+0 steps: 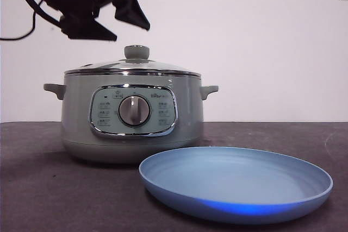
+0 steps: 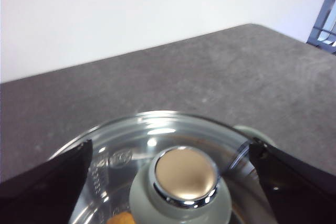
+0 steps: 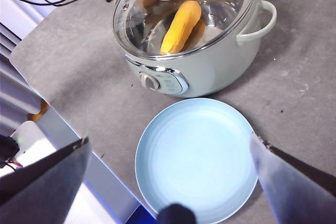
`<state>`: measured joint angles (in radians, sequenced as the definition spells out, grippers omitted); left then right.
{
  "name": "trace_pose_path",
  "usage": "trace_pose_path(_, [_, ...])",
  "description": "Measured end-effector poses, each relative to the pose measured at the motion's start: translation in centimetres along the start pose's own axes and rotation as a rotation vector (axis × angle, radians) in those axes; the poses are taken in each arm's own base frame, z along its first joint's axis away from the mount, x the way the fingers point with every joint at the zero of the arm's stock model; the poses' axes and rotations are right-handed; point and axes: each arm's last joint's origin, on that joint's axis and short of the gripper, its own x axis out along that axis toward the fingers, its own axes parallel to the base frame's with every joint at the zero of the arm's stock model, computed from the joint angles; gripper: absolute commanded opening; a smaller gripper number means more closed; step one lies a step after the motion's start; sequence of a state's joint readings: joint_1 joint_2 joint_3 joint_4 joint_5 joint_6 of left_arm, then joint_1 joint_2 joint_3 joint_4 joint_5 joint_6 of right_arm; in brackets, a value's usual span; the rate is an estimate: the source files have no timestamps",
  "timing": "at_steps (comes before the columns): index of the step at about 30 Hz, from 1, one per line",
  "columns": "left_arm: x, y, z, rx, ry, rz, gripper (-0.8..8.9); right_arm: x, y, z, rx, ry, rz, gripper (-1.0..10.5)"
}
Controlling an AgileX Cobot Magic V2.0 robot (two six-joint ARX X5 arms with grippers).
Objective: Take the corn out from the steamer,put the corn on the plate,close the lid
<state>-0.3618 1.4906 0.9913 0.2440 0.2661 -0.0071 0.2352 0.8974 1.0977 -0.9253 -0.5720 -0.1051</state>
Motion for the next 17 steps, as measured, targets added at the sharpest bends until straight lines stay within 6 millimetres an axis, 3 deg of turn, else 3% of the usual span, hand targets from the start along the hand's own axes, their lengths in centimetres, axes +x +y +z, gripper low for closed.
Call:
trace_pose_path(13, [2.5,-0.2,-2.6,-0.004,0.084,0.019,4.93,0.0,0.0,0.0,0.002,0.003,0.0,5.1])
trace_pose_path(15, [2.5,-0.4,-2.6,-0.001,0.084,0.03,4.09,0.0,0.0,0.0,0.002,0.003,0.0,5.1])
trace_pose_path(17, [2.6,-0.6,-2.6,0.001,0.084,0.036,2.53,0.0,0.0,0.0,0.002,0.003,0.0,5.1])
